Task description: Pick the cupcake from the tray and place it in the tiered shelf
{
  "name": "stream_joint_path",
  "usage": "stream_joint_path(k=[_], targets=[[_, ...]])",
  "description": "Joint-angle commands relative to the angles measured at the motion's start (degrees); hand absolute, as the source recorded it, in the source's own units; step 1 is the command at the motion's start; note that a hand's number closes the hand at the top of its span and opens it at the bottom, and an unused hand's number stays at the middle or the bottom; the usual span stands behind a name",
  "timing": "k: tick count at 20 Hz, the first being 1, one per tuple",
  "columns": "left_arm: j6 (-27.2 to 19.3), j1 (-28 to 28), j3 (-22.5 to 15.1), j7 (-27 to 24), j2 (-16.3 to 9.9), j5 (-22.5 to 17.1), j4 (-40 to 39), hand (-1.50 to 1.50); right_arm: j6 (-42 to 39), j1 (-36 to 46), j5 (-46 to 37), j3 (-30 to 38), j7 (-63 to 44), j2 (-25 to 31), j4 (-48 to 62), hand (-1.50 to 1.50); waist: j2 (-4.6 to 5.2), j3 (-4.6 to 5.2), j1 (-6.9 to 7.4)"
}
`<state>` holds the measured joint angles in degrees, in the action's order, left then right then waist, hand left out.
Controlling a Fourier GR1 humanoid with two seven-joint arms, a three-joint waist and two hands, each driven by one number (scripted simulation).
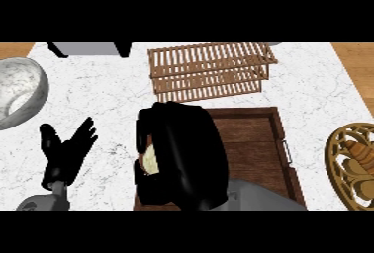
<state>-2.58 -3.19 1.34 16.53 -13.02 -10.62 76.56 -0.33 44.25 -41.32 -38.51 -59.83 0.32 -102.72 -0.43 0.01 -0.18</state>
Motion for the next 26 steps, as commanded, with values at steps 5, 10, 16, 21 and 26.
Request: stream_joint_path(k=[5,10,16,21,26], targets=[[-1.68,2.02,-2.03,0.23,2.28,1.87,3.56,0.0,-12.44,14.65,2.18,16.15,-10.82,-0.3,-5.13,1.5,-0.01,0.01,0.23],[1.23,-1.37,1.25,4.72,-1.78,-0.77,2.57,0.0,-13.13,20.04,6.53,27.07,-6.23,2.99,1.97,1.5,0.28,0.0,0.38],[1.33,-0.39,0.86,-0.48,-0.06,0.9,-0.48,0.0,-12.52,28.27,7.72,35.77,0.3,7.61,13.87,1.5,0.46,0.03,0.66],[1.35,-0.55,0.98,0.25,0.59,0.76,-0.07,0.0,-12.86,33.94,8.86,39.31,6.6,10.13,24.69,1.5,0.54,0.04,0.94],[2.66,2.0,0.81,-3.46,1.22,1.19,-1.11,0.0,-11.26,34.59,7.28,38.87,15.42,11.07,36.2,1.5,0.73,0.06,1.51]])
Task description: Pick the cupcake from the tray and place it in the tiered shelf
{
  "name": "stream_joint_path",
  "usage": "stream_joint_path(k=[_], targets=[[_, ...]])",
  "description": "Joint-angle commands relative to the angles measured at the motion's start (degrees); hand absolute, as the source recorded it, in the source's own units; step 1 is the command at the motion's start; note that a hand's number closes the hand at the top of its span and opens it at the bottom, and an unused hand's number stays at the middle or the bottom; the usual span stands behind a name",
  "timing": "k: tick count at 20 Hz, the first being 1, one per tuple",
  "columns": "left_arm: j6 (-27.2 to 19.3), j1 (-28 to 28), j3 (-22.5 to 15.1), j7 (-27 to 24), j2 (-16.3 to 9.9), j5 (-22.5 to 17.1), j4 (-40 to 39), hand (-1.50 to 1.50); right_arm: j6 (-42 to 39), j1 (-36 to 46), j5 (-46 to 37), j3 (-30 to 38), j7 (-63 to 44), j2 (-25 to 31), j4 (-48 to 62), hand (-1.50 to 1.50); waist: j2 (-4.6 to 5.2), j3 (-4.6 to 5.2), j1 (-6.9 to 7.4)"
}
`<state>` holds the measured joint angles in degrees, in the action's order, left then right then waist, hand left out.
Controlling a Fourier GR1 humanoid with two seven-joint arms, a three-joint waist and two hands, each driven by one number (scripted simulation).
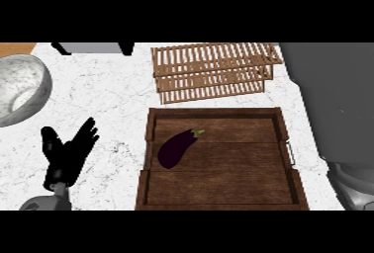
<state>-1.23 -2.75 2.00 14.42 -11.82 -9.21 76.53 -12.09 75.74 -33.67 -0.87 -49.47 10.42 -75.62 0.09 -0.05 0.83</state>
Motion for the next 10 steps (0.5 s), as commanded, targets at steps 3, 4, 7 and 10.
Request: stream_joint_path(k=[3,4,7,10], targets=[[1.06,-0.6,0.3,2.91,-1.07,-0.16,0.79,0.0,-3.56,2.98,1.44,2.2,8.07,3.4,10.73,1.5,0.05,0.08,0.07],[-1.05,-3.59,0.31,4.53,-0.37,0.74,-0.29,0.0,-3.93,5.31,0.74,1.8,7.94,3.55,11.59,1.5,0.06,0.09,-0.1],[-1.63,0.21,-0.99,5.18,0.8,1.22,4.34,0.0,0.4,0.95,-1.96,-0.28,11.7,1.0,13.42,1.5,-0.06,0.06,0.05],[0.08,-0.56,-0.33,2.08,0.87,0.72,1.26,0.0,4.11,2.21,-3.88,0.95,19.88,2.94,23.54,1.5,0.29,0.09,0.54]])
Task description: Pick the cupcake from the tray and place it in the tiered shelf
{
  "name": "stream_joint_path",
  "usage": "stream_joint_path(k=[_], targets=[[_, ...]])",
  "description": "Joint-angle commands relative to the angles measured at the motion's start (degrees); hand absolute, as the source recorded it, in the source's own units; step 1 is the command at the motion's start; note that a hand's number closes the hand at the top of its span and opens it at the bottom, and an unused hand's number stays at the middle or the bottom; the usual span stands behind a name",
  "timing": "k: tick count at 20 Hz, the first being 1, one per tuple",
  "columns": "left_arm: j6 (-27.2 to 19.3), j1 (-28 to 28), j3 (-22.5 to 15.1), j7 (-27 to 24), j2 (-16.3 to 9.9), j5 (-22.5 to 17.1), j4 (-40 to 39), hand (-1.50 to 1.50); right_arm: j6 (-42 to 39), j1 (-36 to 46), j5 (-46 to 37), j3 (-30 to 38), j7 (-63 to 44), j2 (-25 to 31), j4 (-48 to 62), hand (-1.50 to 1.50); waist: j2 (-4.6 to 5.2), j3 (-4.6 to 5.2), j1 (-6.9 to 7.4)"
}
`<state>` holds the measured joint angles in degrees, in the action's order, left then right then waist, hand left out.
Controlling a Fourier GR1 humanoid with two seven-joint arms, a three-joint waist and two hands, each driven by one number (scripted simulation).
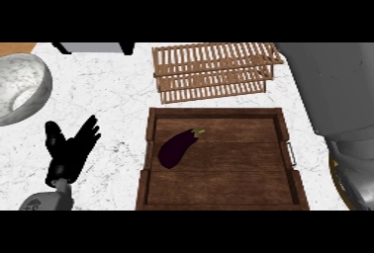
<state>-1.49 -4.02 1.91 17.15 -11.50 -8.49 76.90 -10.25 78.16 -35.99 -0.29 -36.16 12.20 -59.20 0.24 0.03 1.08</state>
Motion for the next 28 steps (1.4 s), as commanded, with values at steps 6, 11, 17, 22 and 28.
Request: stream_joint_path(k=[6,11,17,22,28], targets=[[1.05,2.23,0.47,1.2,-0.17,-0.54,2.34,0.0,8.41,2.04,-4.1,1.58,12.76,0.84,16.42,1.5,0.13,0.0,0.49],[0.62,-1.04,0.8,-2.46,0.58,1.18,-2.47,0.0,12.69,5.58,-4.76,3.29,17.3,0.08,23.43,1.5,0.31,0.02,0.51],[0.22,-1.05,0.63,0.25,1.04,1.28,-0.94,0.0,11.04,4.44,-3.34,4.53,19.75,0.53,22.85,1.5,-0.01,-0.01,-0.28],[1.47,0.03,1.01,0.89,0.79,0.28,0.53,0.0,9.22,7.67,-5.72,2.88,20.37,0.8,26.92,1.5,-0.01,0.01,0.01],[0.22,0.54,1.09,-0.98,1.91,1.16,-0.46,0.0,17.68,8.2,0.11,11.26,16.65,-0.48,26.62,-1.5,0.04,-0.01,-0.03]])
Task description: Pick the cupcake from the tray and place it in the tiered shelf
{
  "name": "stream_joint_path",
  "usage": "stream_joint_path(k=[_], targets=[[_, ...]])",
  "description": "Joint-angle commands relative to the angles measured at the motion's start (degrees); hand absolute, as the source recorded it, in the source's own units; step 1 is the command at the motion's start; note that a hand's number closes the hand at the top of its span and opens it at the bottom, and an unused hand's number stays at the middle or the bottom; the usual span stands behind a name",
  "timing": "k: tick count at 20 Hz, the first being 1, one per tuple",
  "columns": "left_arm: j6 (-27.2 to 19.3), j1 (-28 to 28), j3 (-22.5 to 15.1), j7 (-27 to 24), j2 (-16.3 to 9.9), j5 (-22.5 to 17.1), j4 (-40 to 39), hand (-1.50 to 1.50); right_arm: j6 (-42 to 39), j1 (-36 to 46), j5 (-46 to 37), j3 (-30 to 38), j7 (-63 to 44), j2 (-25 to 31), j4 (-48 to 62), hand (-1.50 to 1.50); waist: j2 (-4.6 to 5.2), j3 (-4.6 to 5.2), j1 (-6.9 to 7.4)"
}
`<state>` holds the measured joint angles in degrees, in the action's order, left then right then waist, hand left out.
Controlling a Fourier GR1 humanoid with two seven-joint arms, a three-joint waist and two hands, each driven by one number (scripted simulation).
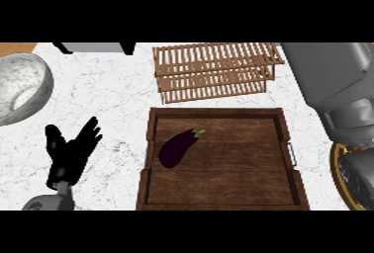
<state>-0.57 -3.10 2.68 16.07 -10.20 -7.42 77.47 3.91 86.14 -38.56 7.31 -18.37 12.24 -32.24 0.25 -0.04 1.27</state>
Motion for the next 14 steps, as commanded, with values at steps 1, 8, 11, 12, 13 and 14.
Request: stream_joint_path(k=[1,8,11,12,13,14], targets=[[0.08,-0.01,0.47,-0.53,0.36,-0.22,-1.33,0.0,4.36,-0.06,3.59,5.01,-1.48,0.08,-0.11,-1.5,0.05,0.07,-0.21],[0.42,-0.82,1.04,0.51,-0.85,0.09,-0.77,0.0,8.74,-0.2,10.68,11.75,1.66,-1.87,-0.44,-1.5,0.1,0.05,-0.02],[0.49,0.02,1.05,-0.01,-0.3,-0.15,-0.54,0.0,7.89,-0.09,14.94,15.17,1.47,-0.7,-3.05,-1.5,-0.18,0.03,-0.5],[0.96,1.1,0.71,1.33,-1.18,-0.07,1.66,0.0,10.0,1.1,15.37,16.61,2.13,0.06,-0.9,-1.5,0.09,0.03,0.49],[0.26,0.02,0.78,1.53,-0.42,0.16,-0.61,0.0,6.81,1.0,17.11,17.52,0.98,2.25,-3.01,-1.5,-0.14,0.03,-0.61],[0.81,0.23,0.61,1.95,-0.01,-0.7,1.03,0.0,11.59,1.11,15.6,17.2,0.96,1.49,-1.64,-1.5,-0.01,0.05,-0.07]])
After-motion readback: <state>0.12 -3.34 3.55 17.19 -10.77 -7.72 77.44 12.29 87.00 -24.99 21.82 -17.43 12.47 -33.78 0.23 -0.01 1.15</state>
